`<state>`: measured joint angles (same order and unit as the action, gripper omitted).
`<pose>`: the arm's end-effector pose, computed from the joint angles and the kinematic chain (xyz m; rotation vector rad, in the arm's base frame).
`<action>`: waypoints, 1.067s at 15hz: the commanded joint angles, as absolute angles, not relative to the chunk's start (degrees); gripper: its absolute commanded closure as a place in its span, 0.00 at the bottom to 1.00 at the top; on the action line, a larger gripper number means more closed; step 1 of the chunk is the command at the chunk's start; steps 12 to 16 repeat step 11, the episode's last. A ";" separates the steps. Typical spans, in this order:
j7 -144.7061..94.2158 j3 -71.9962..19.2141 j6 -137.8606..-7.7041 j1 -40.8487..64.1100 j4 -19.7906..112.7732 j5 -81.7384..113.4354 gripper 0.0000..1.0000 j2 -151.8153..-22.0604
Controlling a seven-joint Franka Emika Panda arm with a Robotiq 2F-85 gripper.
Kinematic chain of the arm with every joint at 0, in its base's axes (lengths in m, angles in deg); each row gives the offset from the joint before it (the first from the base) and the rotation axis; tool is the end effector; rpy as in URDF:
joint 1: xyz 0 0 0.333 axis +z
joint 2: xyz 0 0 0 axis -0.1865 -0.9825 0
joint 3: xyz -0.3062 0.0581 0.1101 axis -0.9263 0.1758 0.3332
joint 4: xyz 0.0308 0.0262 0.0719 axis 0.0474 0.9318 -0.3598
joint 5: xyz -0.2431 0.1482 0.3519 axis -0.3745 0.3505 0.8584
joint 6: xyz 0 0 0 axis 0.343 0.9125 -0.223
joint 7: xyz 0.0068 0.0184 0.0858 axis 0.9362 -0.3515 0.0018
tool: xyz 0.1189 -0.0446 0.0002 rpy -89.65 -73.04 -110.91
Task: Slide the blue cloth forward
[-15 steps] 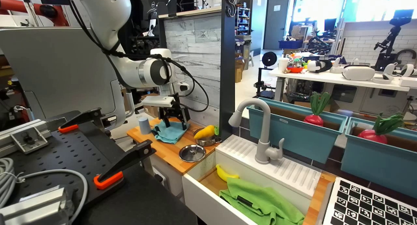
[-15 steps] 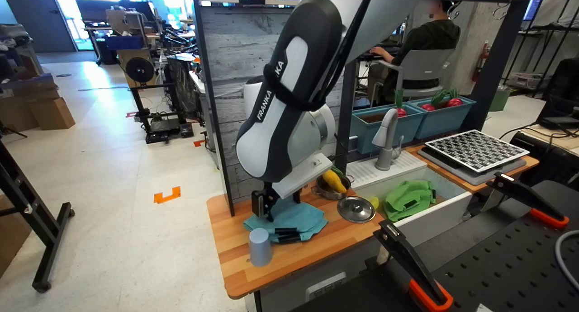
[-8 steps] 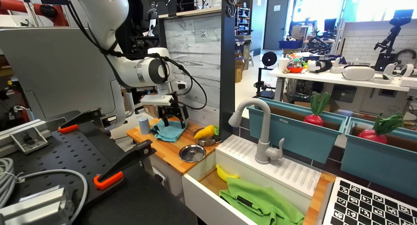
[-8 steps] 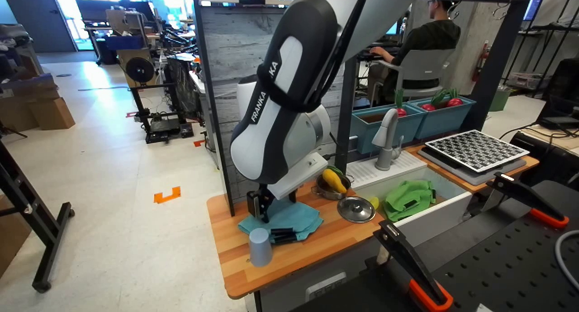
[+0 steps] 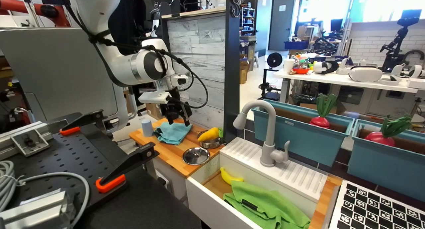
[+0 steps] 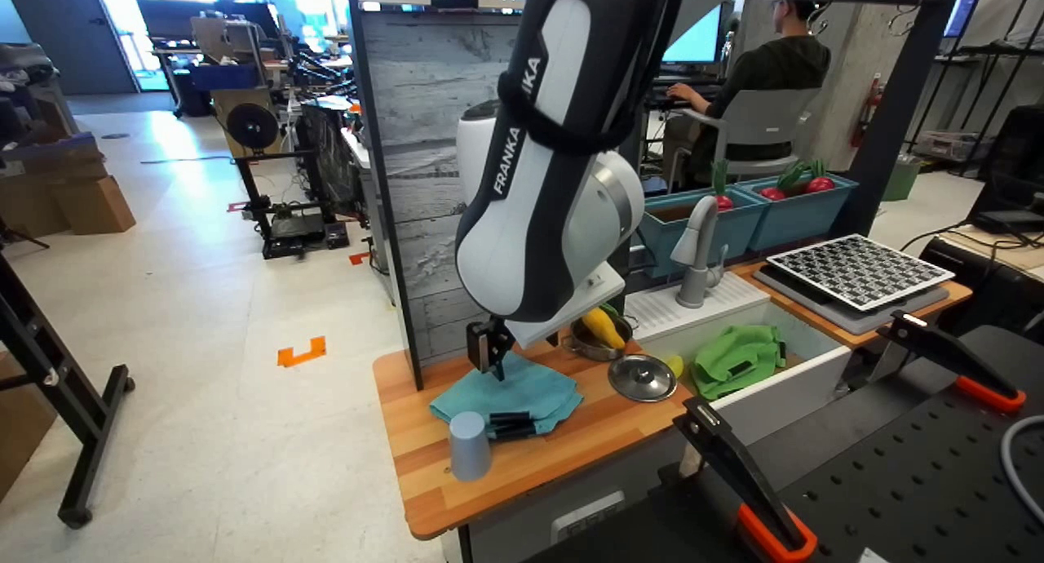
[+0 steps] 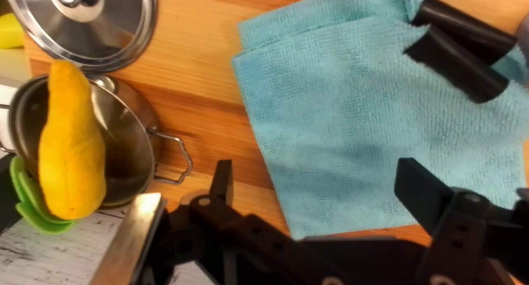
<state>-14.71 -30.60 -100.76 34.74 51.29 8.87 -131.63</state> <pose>0.6426 0.1878 -0.0782 2.9590 0.3770 0.1777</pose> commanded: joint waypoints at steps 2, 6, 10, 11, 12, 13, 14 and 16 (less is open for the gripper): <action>-12.83 -35.04 -104.70 40.32 67.67 7.57 0.00 -119.03; -13.78 -34.42 -102.51 40.14 66.68 7.67 0.00 -119.02; -13.66 -34.66 -102.49 40.62 69.63 7.24 0.00 -116.57; -13.66 -34.70 -102.49 40.62 69.73 7.23 0.00 -116.57; -13.66 -34.70 -102.49 40.62 69.73 7.23 0.00 -116.57; -13.66 -34.70 -102.49 40.62 69.73 7.23 0.00 -116.57; -13.66 -34.70 -102.49 40.62 69.73 7.23 0.00 -116.57; -13.66 -34.70 -102.49 40.62 69.73 7.23 0.00 -116.57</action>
